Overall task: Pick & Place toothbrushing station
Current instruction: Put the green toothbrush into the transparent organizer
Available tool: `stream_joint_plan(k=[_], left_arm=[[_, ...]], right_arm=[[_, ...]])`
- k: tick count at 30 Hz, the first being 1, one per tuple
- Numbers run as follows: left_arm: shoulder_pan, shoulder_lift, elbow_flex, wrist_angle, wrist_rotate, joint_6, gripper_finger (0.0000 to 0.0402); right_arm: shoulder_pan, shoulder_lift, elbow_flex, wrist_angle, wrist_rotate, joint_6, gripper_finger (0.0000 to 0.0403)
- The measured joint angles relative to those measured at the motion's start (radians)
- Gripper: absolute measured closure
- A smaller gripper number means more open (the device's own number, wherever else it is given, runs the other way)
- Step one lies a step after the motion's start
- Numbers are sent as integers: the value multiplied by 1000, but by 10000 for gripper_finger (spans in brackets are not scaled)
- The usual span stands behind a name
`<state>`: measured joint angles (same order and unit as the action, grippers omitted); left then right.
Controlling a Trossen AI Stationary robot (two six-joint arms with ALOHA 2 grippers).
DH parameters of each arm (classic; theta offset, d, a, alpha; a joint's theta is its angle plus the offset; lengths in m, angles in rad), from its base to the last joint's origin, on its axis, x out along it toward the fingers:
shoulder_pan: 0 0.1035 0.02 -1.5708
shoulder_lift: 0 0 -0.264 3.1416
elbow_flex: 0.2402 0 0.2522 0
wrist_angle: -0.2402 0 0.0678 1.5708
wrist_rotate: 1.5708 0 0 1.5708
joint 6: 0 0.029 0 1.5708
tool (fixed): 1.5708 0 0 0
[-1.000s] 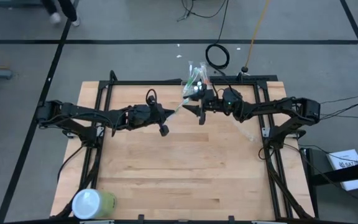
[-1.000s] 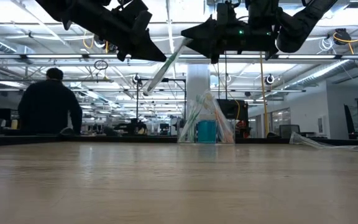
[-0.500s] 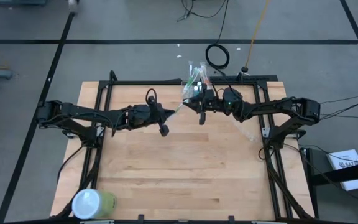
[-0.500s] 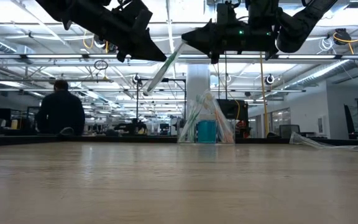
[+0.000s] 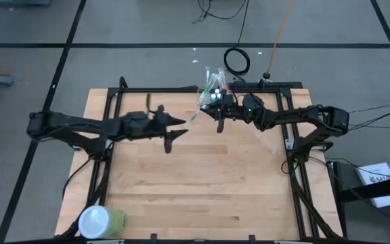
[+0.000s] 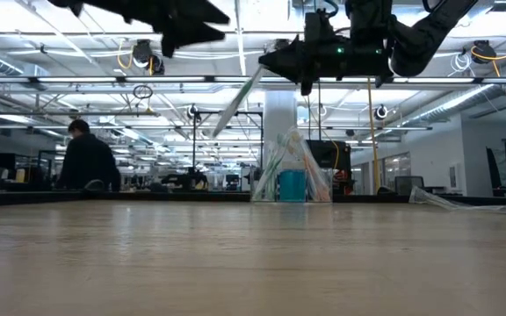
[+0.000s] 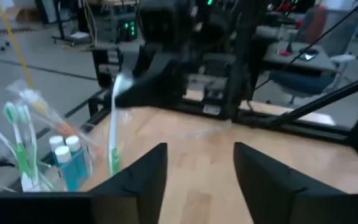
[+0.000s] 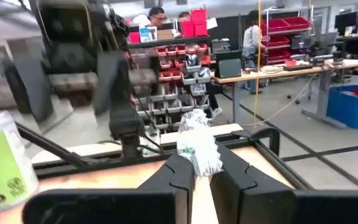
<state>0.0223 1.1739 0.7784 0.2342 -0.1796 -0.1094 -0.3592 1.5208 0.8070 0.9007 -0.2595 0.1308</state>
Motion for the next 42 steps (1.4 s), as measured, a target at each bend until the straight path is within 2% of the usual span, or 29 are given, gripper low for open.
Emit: stream_joint_plan(k=[4,11,15,23,33,42], left_arm=[[-15,-97,0,-58,-10,10,184],[-26,-148,0,-160,-56,25,168],[-25,-147,0,-188,-90,26,167],[-23,-133,0,-214,-163,24,167],[-23,-132,0,-234,-163,18,167],[-23,-132,0,-235,-163,18,167]], right_arm=[[-41,0,41,-59,51,-44,380],[-157,10,286,-474,55,-172,379],[-229,19,362,-599,101,-213,379],[-323,62,366,-622,89,-196,379],[-322,191,366,-629,73,-195,378],[-322,250,369,-611,75,-195,378]])
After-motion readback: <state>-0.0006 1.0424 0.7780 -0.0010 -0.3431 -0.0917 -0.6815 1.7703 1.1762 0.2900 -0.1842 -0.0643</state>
